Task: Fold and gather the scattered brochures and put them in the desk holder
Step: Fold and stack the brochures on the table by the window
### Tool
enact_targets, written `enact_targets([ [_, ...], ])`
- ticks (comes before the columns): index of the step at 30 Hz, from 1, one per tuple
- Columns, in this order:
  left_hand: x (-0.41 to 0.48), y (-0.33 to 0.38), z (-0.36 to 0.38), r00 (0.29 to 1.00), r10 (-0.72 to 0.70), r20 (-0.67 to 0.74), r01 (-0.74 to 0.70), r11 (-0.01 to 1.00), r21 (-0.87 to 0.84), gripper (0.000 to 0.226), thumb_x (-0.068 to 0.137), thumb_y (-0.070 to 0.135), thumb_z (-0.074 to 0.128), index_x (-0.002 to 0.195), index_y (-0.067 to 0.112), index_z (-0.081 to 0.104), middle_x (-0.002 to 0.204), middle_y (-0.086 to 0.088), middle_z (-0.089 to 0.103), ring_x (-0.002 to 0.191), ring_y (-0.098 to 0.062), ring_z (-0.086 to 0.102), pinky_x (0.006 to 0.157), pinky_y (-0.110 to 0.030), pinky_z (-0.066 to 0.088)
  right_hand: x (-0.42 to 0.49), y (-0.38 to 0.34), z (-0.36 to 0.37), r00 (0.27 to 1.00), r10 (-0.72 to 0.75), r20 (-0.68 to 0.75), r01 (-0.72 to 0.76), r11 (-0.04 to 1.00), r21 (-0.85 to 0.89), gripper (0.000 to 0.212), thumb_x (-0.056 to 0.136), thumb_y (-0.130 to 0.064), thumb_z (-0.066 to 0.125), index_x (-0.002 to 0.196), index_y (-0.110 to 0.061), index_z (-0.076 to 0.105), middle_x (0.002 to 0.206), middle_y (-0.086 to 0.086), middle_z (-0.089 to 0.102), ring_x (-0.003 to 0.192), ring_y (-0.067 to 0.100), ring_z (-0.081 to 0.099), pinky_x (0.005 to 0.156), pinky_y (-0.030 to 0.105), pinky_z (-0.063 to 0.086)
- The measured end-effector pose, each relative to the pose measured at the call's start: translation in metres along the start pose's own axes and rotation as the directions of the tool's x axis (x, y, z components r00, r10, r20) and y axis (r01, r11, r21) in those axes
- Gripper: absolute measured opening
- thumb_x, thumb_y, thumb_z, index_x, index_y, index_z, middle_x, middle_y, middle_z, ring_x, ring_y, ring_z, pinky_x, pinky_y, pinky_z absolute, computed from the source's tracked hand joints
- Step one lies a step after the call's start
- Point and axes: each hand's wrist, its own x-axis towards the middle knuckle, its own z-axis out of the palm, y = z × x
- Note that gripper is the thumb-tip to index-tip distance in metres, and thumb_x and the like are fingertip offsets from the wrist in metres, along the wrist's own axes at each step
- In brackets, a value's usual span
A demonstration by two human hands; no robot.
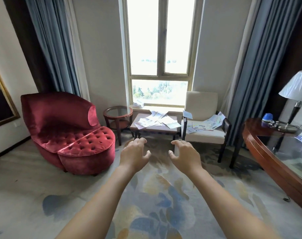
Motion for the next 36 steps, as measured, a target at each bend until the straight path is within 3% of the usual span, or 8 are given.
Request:
enact_targets([
  [8, 0.120, -0.072, 0.029, 0.999, -0.033, 0.023, 0.033, 0.999, 0.013, 0.042, 0.085, 0.038, 0.052, 0.123, 0.020, 0.050, 0.117, 0.001, 0.060, 0.110, -0.022, 0.054, 0.086, -0.040, 0.050, 0.126, -0.015, 0.072, 1.000, -0.031, 0.002, 0.031, 0.999, -0.023, 0.046, 0.087, -0.040, 0.054, 0.129, -0.025, 0.052, 0.126, -0.004, 0.060, 0.120, 0.016, 0.051, 0.089, 0.036, 0.051],
  [19, 0.262, -0.163, 0.069, 0.998, -0.019, 0.060, 0.017, 0.999, 0.038, 0.043, 0.085, 0.040, 0.052, 0.123, 0.020, 0.051, 0.119, 0.001, 0.060, 0.111, -0.021, 0.055, 0.085, -0.037, 0.049, 0.273, -0.037, 0.148, 0.999, 0.039, -0.021, -0.039, 0.999, -0.016, 0.048, 0.085, -0.042, 0.054, 0.129, -0.026, 0.053, 0.122, -0.001, 0.062, 0.116, 0.017, 0.054, 0.085, 0.033, 0.049],
  [29, 0.387, -0.192, 0.142, 0.994, -0.007, 0.109, 0.004, 1.000, 0.024, 0.039, 0.084, 0.040, 0.053, 0.118, 0.021, 0.053, 0.114, -0.001, 0.062, 0.109, -0.023, 0.056, 0.082, -0.038, 0.051, 0.396, 0.004, 0.212, 0.996, 0.094, -0.011, -0.093, 0.995, 0.022, 0.050, 0.084, -0.041, 0.054, 0.132, -0.027, 0.049, 0.125, -0.001, 0.060, 0.118, 0.017, 0.052, 0.083, 0.033, 0.050],
  [36, 0.525, -0.196, 0.199, 0.990, 0.052, 0.132, -0.055, 0.998, 0.021, 0.042, 0.083, 0.039, 0.053, 0.122, 0.023, 0.052, 0.119, 0.002, 0.062, 0.110, -0.021, 0.056, 0.081, -0.036, 0.051, 0.520, 0.060, 0.254, 0.988, 0.153, 0.012, -0.153, 0.988, 0.004, 0.050, 0.084, -0.039, 0.052, 0.133, -0.027, 0.049, 0.127, -0.001, 0.060, 0.117, 0.019, 0.052, 0.083, 0.035, 0.050],
])
